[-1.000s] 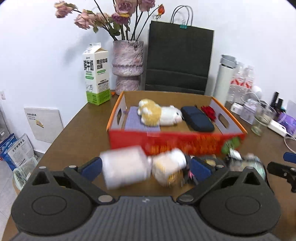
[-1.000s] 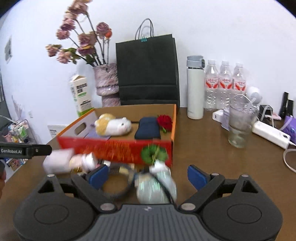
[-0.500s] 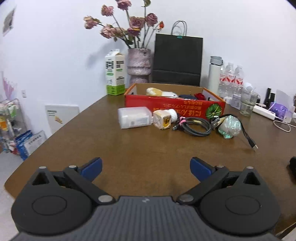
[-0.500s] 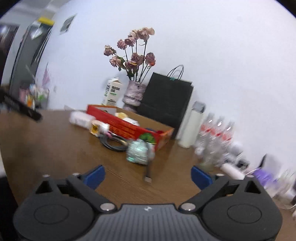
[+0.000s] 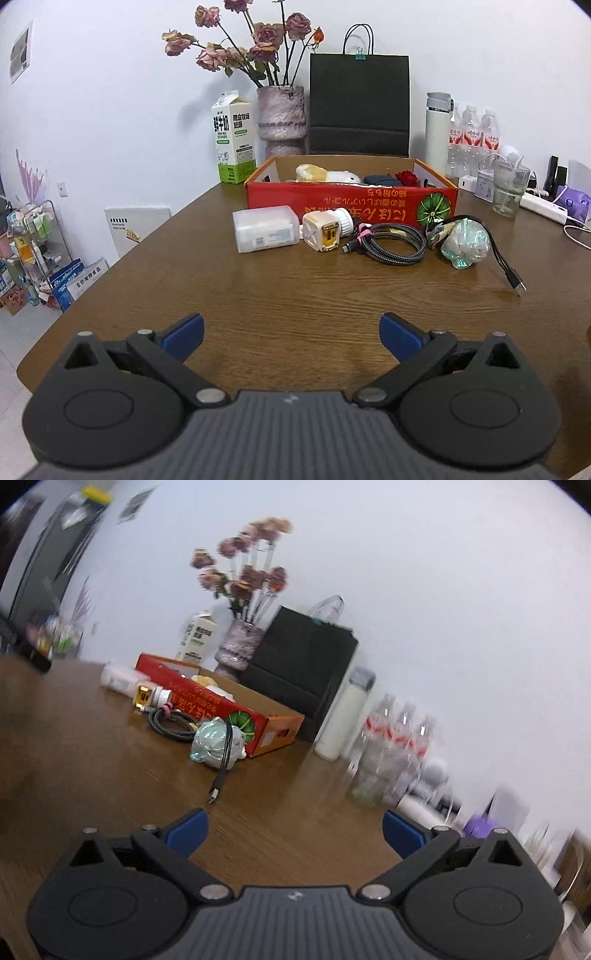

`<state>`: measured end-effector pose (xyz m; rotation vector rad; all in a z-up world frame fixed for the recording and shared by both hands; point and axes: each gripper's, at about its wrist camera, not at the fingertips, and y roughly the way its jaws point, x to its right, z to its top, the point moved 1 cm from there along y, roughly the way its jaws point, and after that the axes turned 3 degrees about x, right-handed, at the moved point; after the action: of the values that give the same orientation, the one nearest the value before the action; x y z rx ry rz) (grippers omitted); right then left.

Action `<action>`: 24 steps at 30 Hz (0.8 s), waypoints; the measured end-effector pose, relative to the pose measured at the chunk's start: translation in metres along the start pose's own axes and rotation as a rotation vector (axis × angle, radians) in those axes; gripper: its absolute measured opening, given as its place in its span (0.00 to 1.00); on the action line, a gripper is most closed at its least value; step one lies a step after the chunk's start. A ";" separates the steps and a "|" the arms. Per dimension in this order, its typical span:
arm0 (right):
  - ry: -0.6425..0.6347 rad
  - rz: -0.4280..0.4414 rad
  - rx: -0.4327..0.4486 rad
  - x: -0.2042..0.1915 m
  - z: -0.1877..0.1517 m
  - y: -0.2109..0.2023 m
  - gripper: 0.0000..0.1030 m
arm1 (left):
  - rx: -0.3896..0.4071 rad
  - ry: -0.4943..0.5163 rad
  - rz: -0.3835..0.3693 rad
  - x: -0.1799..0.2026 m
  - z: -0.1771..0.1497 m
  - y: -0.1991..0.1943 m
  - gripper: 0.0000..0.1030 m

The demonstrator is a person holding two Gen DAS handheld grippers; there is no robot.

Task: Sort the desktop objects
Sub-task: 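Move both tools back toward the objects left on the table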

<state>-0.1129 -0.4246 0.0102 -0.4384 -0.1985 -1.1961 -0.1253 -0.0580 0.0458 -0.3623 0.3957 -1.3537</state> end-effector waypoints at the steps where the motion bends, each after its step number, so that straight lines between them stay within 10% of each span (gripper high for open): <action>1: 0.009 -0.010 0.006 0.001 0.000 -0.001 0.98 | 0.005 0.001 0.000 0.001 0.001 -0.001 1.00; 24: 0.034 0.021 0.024 -0.016 0.025 -0.026 0.98 | -0.010 0.013 -0.016 -0.015 -0.002 -0.003 1.00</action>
<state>-0.1406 -0.4084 0.0323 -0.3975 -0.1784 -1.1789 -0.1312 -0.0434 0.0465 -0.3652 0.4115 -1.3710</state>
